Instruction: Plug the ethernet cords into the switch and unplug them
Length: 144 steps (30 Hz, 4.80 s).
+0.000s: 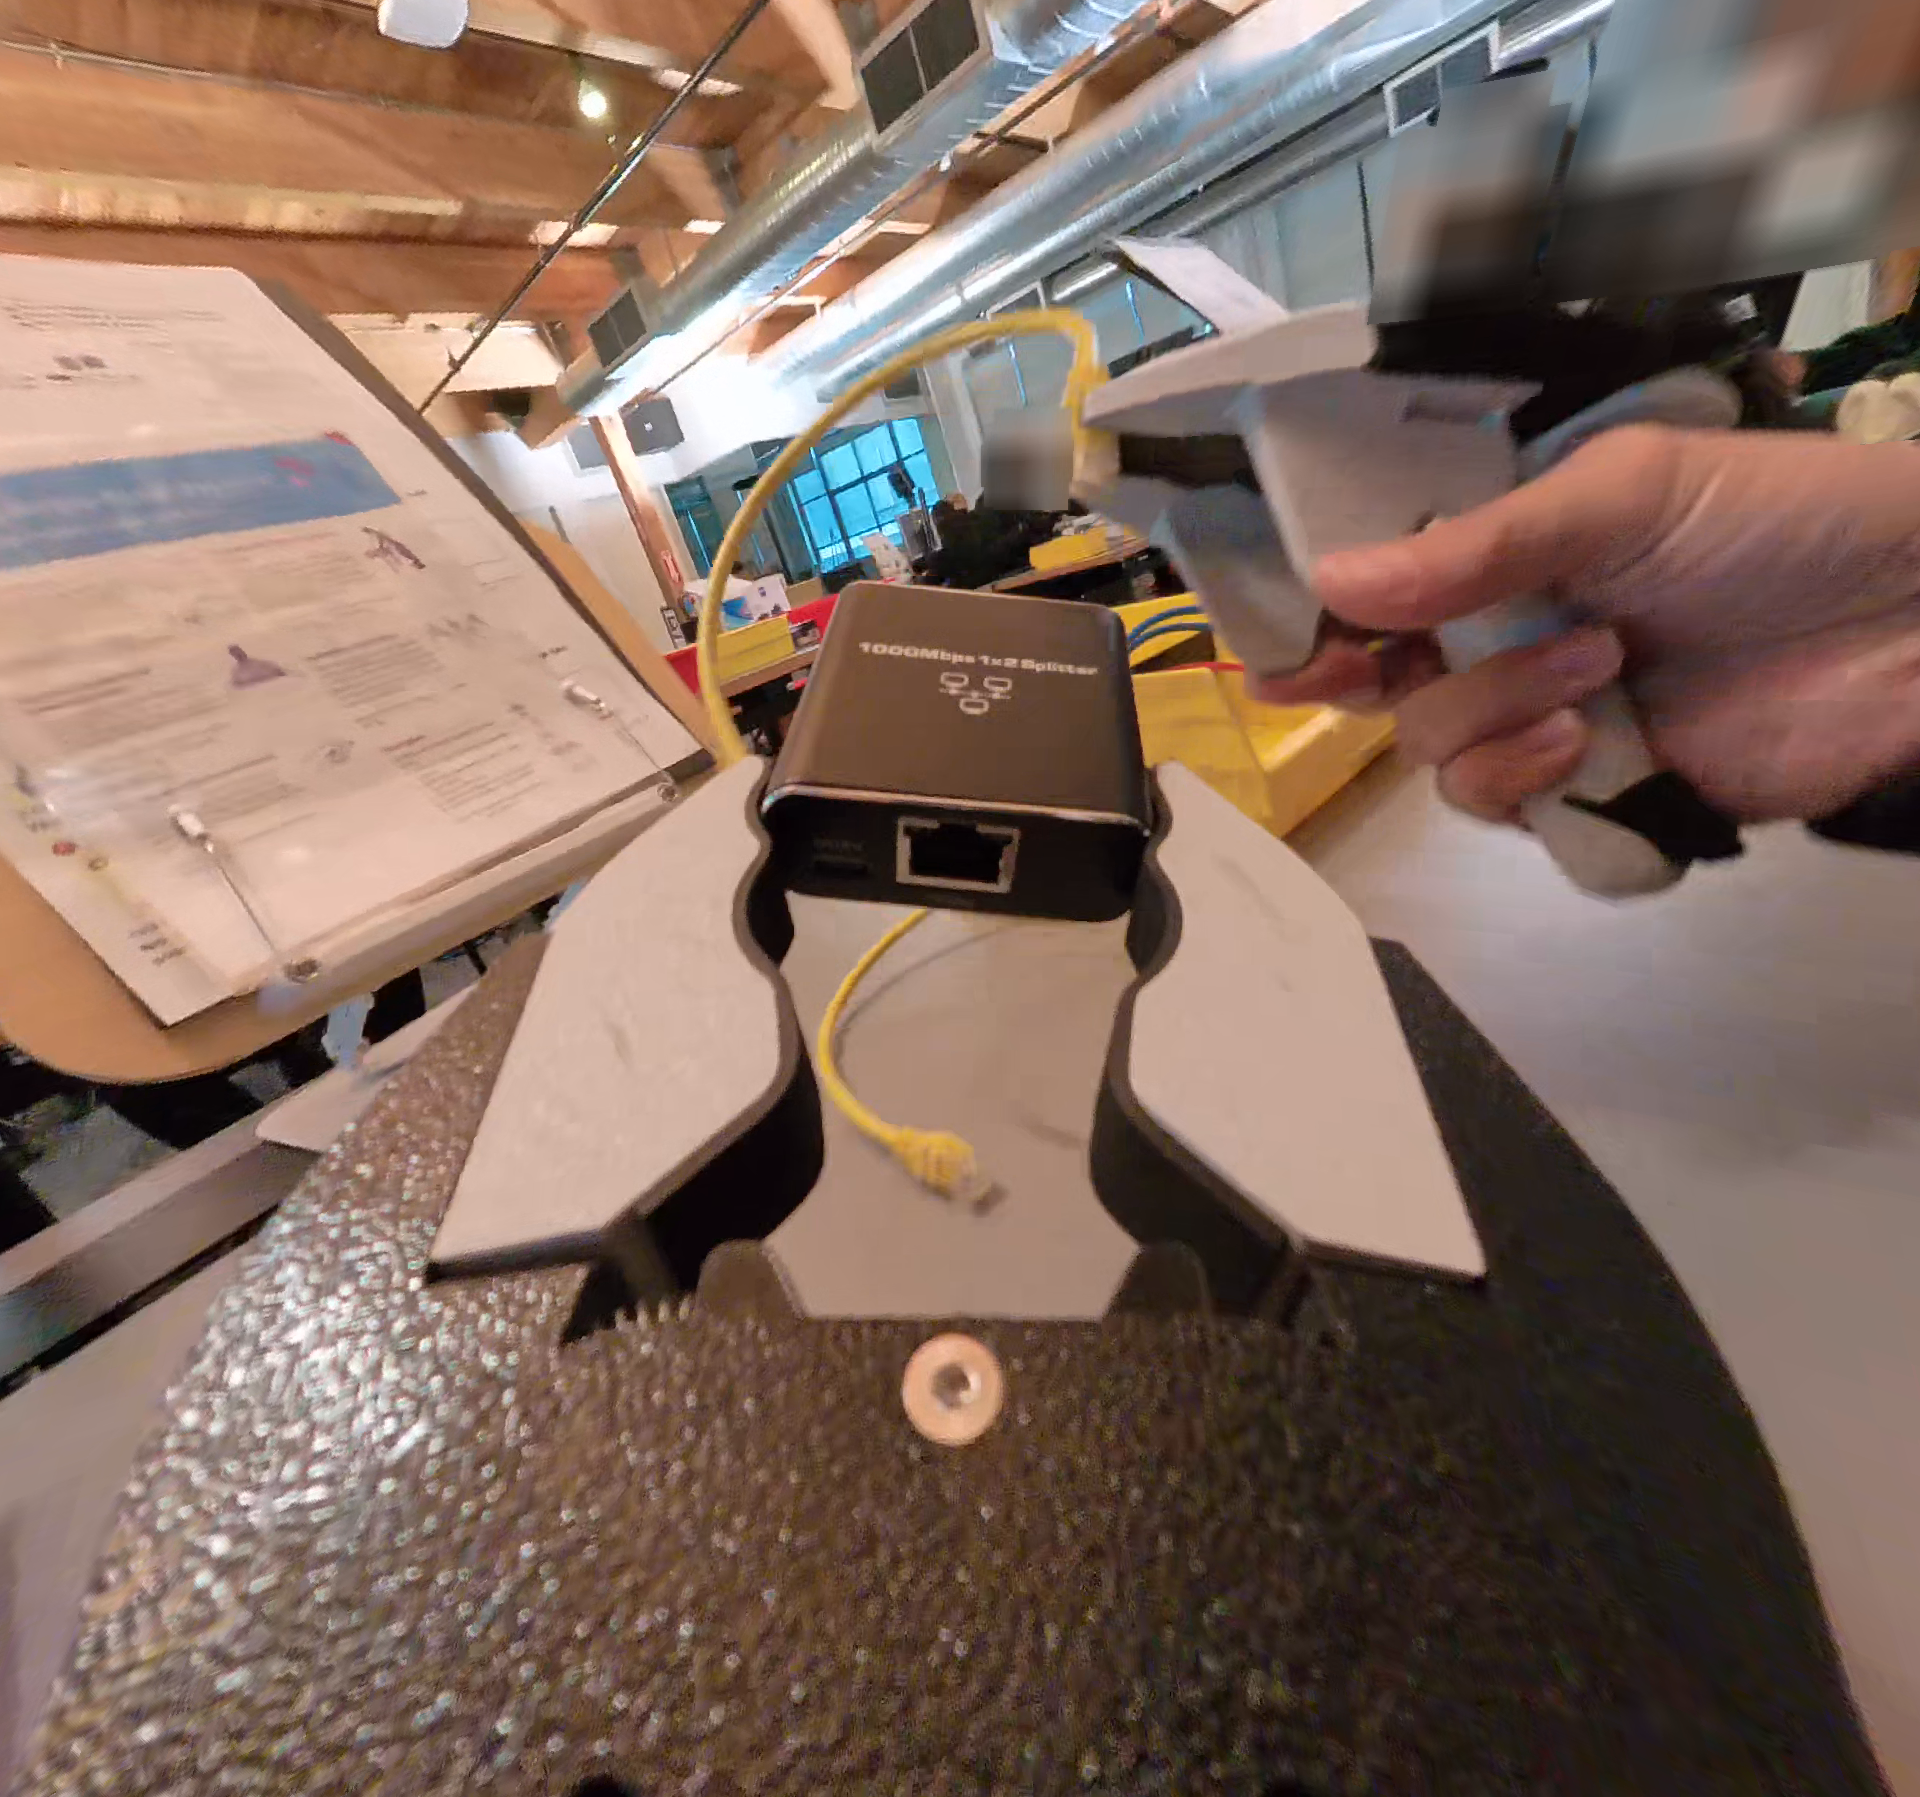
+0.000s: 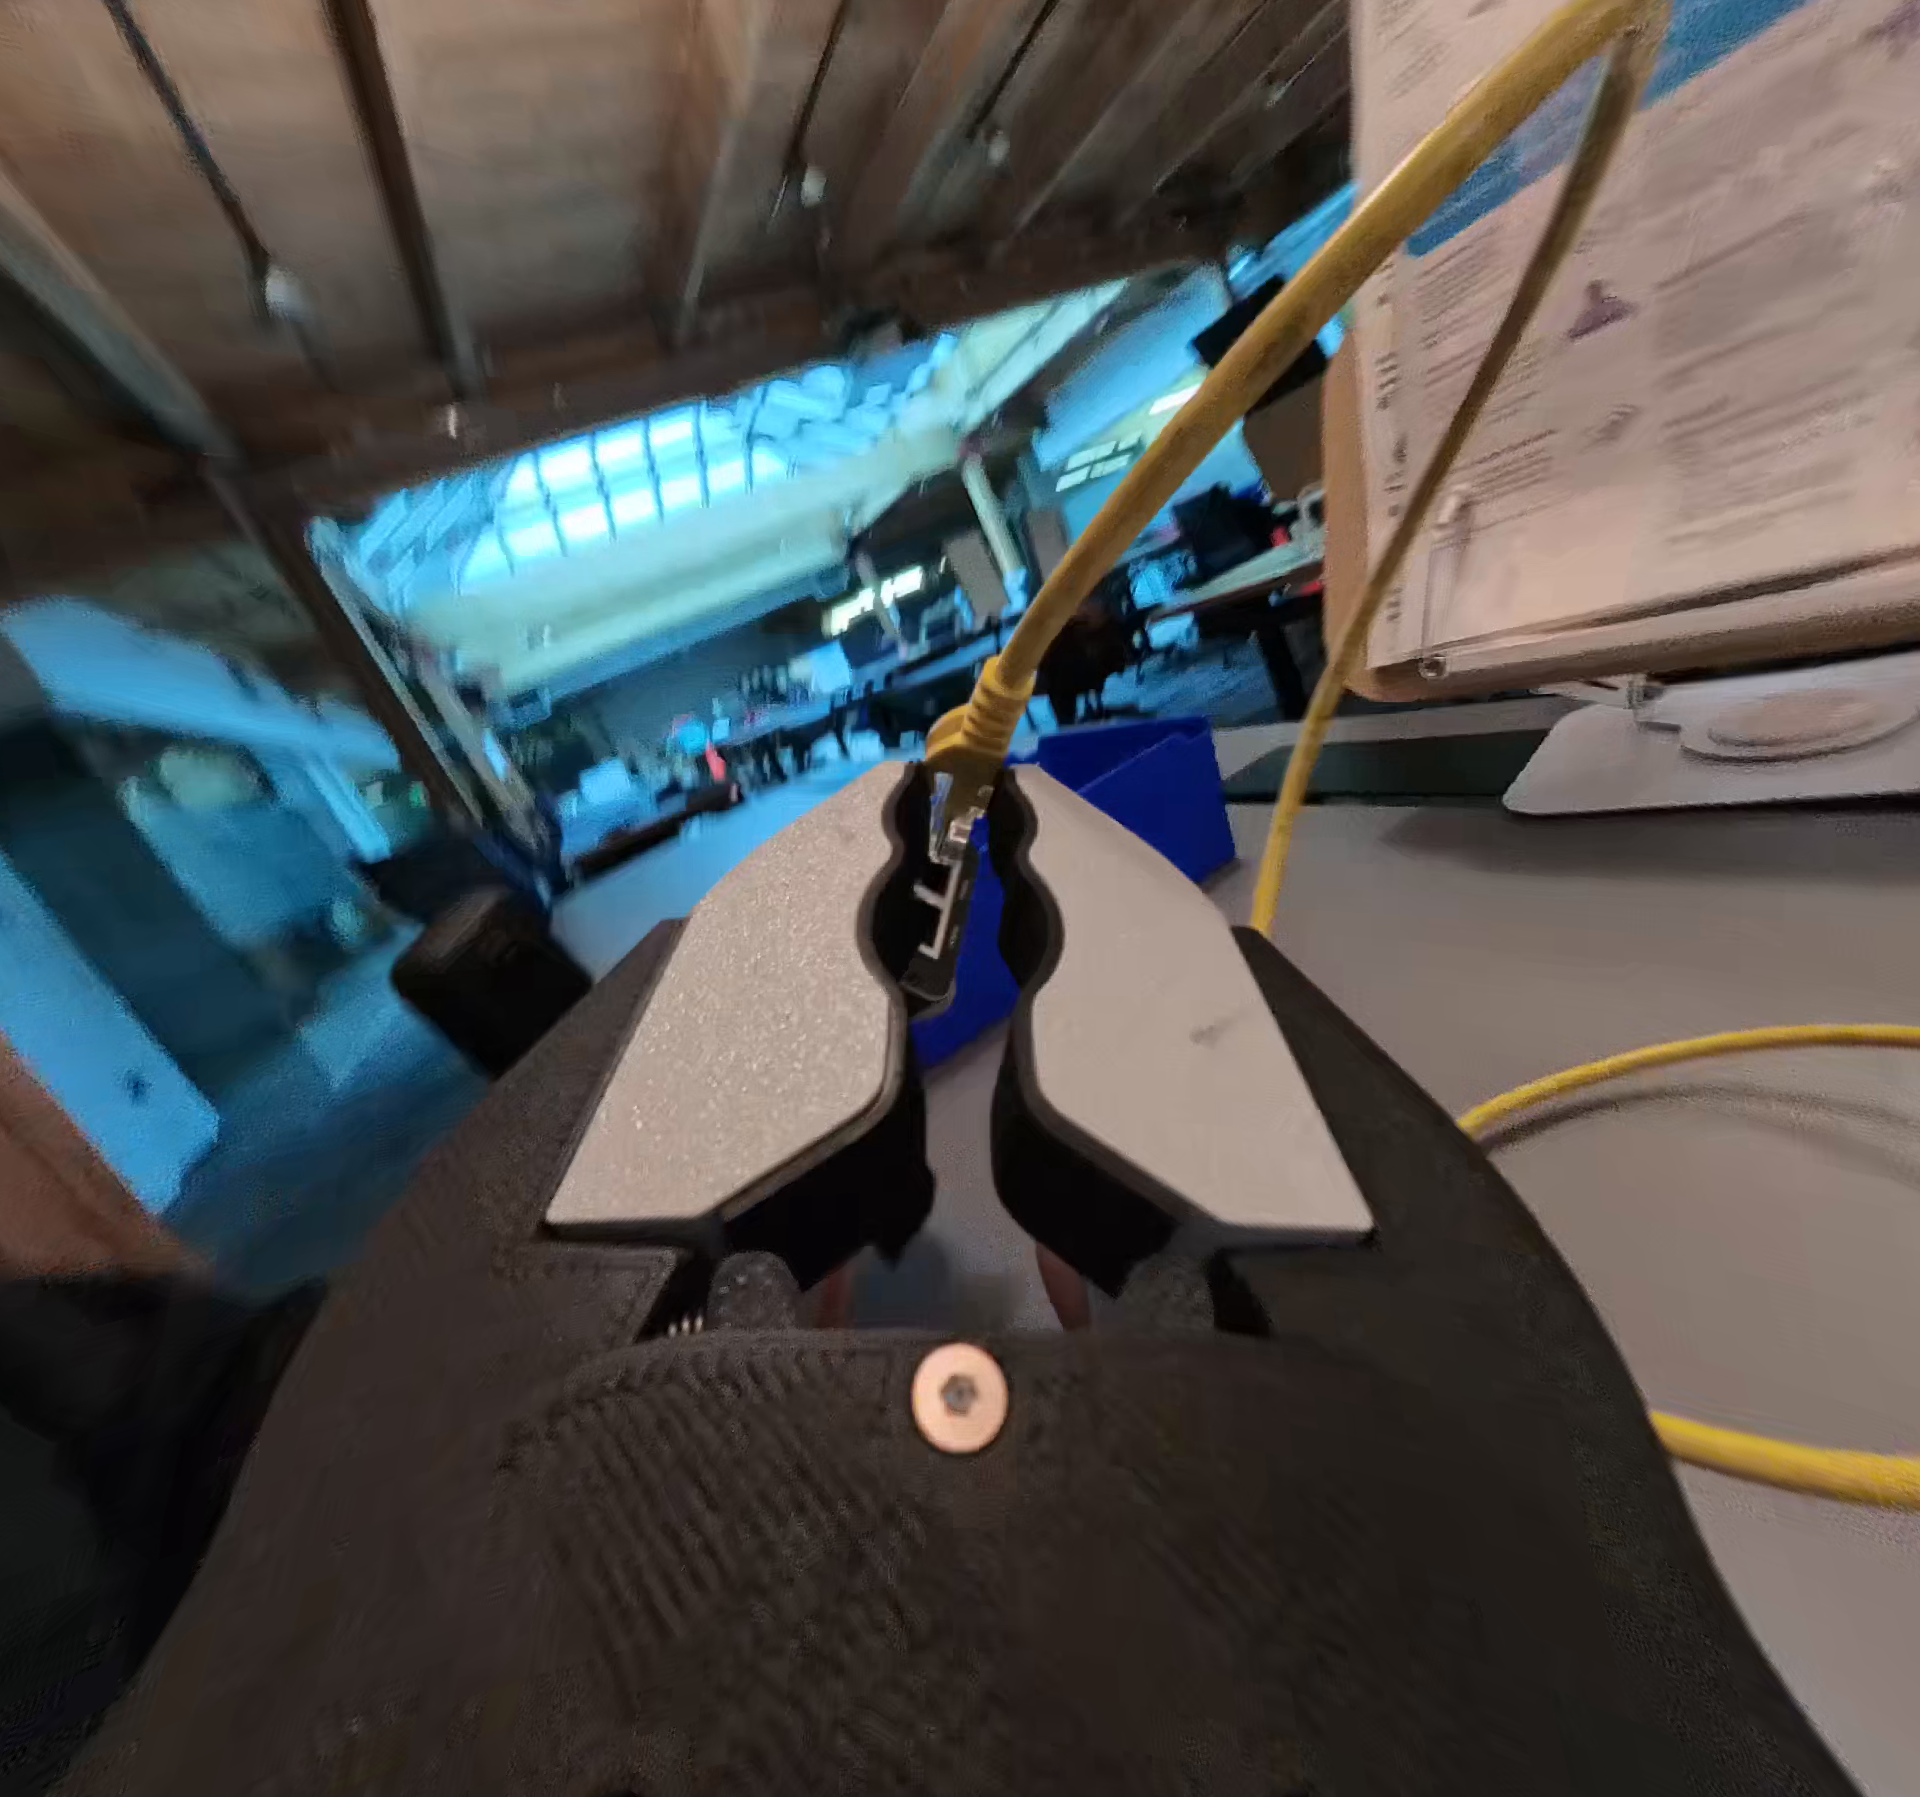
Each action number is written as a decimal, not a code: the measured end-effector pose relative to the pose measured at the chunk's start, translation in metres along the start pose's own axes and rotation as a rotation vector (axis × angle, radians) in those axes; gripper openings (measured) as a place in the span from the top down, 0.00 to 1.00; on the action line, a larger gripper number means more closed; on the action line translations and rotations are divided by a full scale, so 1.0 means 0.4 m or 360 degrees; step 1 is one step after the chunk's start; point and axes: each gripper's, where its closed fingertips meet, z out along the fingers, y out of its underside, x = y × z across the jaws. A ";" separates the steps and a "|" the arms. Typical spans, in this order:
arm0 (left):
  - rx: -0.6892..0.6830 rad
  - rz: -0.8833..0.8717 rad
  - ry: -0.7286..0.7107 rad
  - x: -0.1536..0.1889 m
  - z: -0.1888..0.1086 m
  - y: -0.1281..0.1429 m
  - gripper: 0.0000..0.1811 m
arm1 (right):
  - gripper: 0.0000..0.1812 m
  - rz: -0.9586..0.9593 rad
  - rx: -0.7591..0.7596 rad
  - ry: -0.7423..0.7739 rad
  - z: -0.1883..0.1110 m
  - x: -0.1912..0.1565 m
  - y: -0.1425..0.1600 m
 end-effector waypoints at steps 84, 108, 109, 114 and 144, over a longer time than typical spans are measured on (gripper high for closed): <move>0.0046 -0.0164 0.0260 0.075 0.007 -0.002 0.58 | 0.86 -0.0910 -0.2214 0.0845 -0.120 0.540 -0.158; -0.0087 -0.0170 0.0261 0.074 0.014 0.032 0.61 | 0.66 -0.1131 -0.2004 0.1263 -0.199 0.718 -0.268; -0.0094 -0.0166 0.0256 0.072 0.014 0.034 0.61 | 0.64 -0.1099 -0.1906 0.1266 -0.230 0.672 -0.265; -0.0218 -0.0113 0.0235 0.074 0.018 0.065 0.63 | 0.62 -0.0843 -0.1440 0.1226 -0.447 0.471 -0.147; -0.0918 -0.0118 -0.0439 0.076 0.524 0.259 0.96 | 0.60 -0.0415 -0.0633 0.1217 -0.558 0.330 -0.179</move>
